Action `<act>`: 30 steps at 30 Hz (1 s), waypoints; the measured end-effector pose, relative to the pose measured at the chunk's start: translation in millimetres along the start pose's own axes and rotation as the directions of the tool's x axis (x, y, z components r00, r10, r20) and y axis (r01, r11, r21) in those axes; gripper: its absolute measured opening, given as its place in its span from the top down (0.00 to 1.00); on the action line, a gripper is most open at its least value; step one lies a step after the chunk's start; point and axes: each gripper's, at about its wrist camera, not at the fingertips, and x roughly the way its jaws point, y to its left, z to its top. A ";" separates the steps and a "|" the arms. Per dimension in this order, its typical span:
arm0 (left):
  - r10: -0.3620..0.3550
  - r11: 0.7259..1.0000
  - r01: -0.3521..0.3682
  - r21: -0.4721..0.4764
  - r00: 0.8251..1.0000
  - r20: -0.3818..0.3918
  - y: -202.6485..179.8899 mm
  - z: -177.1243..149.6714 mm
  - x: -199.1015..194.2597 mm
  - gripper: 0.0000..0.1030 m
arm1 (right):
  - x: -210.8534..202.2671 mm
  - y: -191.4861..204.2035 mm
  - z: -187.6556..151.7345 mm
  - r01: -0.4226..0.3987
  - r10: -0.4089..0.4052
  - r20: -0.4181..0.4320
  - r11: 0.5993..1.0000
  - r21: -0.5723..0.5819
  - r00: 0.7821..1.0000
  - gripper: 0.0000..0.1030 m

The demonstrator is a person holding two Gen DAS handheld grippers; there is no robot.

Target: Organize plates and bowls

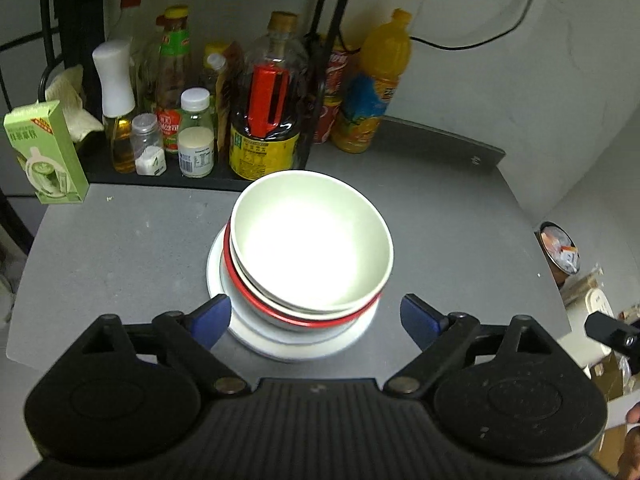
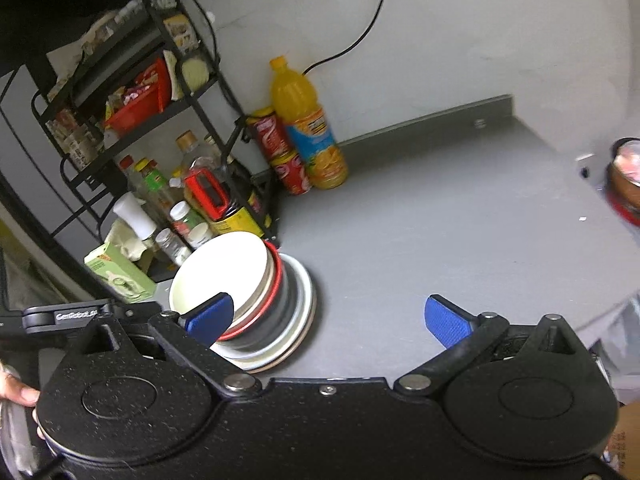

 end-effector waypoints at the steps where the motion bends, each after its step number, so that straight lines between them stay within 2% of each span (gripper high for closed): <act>1: -0.002 1.000 0.002 0.007 1.000 0.005 0.3 -2.6 -3.3 0.12 | -6.0 -0.7 -2.8 0.024 -0.024 0.018 1.000 0.007 1.000 0.00; 7: -0.012 0.996 0.006 0.092 0.997 0.070 -2.9 -23.4 -27.3 0.07 | -38.3 -2.6 -18.0 0.081 -0.083 0.082 0.996 0.025 0.993 0.00; 15: -0.059 0.992 0.049 0.115 0.995 0.085 -0.1 -40.4 -49.5 0.01 | -63.2 10.6 -41.5 0.144 -0.145 0.138 0.989 0.012 0.980 0.00; 30: -0.079 0.990 0.065 0.125 0.991 0.107 9.7 -73.4 -83.2 0.01 | -86.3 35.2 -76.2 0.174 -0.169 0.167 0.985 -0.019 0.971 0.00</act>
